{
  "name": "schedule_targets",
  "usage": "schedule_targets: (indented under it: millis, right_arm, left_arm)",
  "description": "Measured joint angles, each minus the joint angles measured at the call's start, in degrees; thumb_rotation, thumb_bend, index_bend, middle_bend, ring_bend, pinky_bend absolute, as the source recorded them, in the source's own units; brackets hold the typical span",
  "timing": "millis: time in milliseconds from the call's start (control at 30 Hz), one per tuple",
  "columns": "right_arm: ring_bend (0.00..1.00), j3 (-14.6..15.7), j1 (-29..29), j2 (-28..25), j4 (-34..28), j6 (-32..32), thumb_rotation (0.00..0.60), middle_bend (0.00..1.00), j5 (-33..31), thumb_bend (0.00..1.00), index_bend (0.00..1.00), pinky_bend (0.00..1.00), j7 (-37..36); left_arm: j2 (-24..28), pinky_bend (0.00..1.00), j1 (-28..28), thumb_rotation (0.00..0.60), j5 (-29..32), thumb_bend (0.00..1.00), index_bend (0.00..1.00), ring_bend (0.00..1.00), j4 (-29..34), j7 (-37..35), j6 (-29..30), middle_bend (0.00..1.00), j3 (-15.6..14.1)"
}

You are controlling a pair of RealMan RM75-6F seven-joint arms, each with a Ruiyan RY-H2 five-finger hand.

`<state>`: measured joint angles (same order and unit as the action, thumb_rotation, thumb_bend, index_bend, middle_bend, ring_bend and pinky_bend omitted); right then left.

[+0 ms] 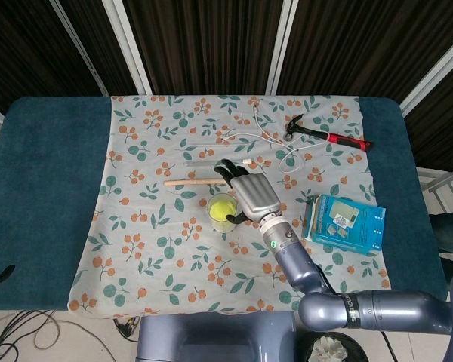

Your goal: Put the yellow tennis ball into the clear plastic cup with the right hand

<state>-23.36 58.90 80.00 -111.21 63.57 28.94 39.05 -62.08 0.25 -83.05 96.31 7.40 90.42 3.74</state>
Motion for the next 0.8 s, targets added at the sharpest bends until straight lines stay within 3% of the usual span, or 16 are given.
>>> schedule_targets:
  millis: [233, 400, 533, 667, 700, 733, 800]
  right_arm:
    - [0.19, 0.9, -2.0, -3.9, -2.9, 2.7, 0.600, 0.07, 3.9, 0.25, 0.15, 1.00, -1.3]
    - [0.19, 4.0, -7.1, -8.9, -5.4, 6.1, 0.600, 0.07, 13.5, 0.25, 0.15, 1.00, -3.5]
    - [0.19, 8.0, -13.5, -14.1, -6.9, 8.9, 0.600, 0.07, 23.3, 0.25, 0.15, 1.00, -7.7]
    - [0.16, 14.4, -22.0, -18.3, -7.0, 14.3, 0.600, 0.07, 35.9, 0.25, 0.15, 1.00, -12.6]
    - [0.16, 16.0, -24.1, -18.9, -6.8, 15.8, 0.600, 0.07, 38.8, 0.25, 0.15, 0.95, -13.7]
    - [0.16, 17.6, -26.3, -19.4, -6.4, 17.4, 0.600, 0.07, 41.5, 0.25, 0.15, 0.82, -14.8]
    - [0.15, 21.4, -31.8, -20.1, -5.2, 21.7, 0.600, 0.07, 47.6, 0.25, 0.15, 0.26, -17.5]
  left_arm:
    - [0.3, 0.00, 0.2, 0.600, 0.1, 0.02, 0.13, 0.00, 0.0, -0.7, 0.4, 0.00, 0.2]
    - [0.3, 0.00, 0.2, 0.600, 0.0, 0.02, 0.13, 0.00, 0.1, -0.5, 0.4, 0.00, 0.1]
    - [0.2, 0.00, 0.2, 0.600, -0.5, 0.02, 0.13, 0.00, 0.3, -0.2, 0.5, 0.00, -0.2]
    - [0.0, 0.00, 0.3, 0.600, -0.5, 0.02, 0.13, 0.00, 0.3, 0.2, 0.6, 0.00, -0.2]
    - [0.0, 0.00, 0.3, 0.600, -0.5, 0.02, 0.13, 0.00, 0.4, 0.3, 0.6, 0.00, -0.2]
    - [0.0, 0.00, 0.3, 0.600, -0.6, 0.02, 0.13, 0.00, 0.4, 0.4, 0.5, 0.00, -0.3]
    - [0.0, 0.00, 0.3, 0.600, -0.8, 0.02, 0.13, 0.00, 0.5, 0.5, 0.6, 0.00, -0.4]
